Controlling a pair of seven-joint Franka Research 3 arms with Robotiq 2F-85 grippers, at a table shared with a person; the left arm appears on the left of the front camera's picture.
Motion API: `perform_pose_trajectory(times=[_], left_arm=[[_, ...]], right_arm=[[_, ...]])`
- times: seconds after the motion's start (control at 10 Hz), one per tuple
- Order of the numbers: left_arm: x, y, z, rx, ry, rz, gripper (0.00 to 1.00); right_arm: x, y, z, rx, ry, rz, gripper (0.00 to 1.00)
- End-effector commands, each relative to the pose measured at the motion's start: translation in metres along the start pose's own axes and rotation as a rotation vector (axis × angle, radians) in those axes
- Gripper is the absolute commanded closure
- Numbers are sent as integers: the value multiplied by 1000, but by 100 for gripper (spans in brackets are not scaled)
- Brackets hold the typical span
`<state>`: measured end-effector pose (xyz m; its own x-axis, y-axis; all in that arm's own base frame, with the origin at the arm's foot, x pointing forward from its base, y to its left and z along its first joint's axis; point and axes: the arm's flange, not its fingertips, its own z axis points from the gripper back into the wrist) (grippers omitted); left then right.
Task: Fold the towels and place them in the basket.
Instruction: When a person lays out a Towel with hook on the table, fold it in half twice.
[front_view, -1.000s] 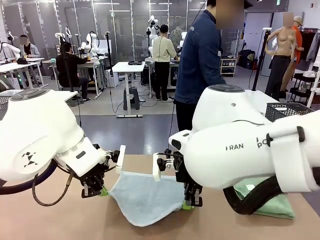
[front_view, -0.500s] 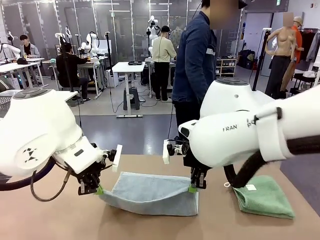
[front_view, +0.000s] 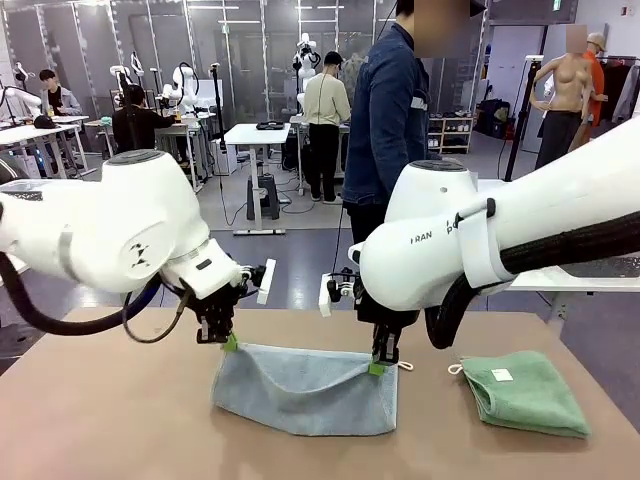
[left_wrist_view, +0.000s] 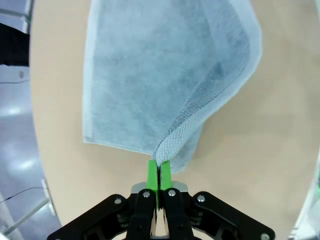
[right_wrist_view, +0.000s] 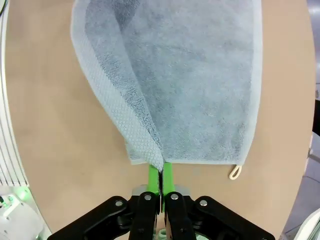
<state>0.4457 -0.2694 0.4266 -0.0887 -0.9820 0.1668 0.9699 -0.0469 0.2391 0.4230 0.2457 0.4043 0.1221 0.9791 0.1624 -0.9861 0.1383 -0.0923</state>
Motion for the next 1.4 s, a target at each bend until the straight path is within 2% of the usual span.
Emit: perform_pose_trajectory(times=[0.0,0.4,0.6,0.7,0.9,1.0,1.1,1.2,1.3], left_arm=[[-1,32,-6,-45,17,-23,100],[-9,72,-28,-81,10,-88,100],[-11,76,-35,-78,-3,-81,100],[-9,69,-32,-60,10,-57,100],[-9,69,-32,-60,10,-57,100],[-7,72,-36,-65,5,-61,98],[-8,85,-43,-37,27,-87,98],[-7,99,-45,-58,-38,-138,98],[-7,110,-51,-52,-36,-132,98]], right_arm=[[-7,-19,-1,30,1,-53,100],[-25,-53,-18,82,-1,-34,100],[-25,-57,-28,101,-4,-4,100],[-28,-50,-23,57,22,-63,100],[-28,-50,-23,57,22,-63,100],[-26,-52,-27,66,20,-47,97],[-25,-73,-33,84,10,-23,97],[-25,-91,-37,63,8,-32,97],[-26,-102,-41,74,-1,-26,97]])
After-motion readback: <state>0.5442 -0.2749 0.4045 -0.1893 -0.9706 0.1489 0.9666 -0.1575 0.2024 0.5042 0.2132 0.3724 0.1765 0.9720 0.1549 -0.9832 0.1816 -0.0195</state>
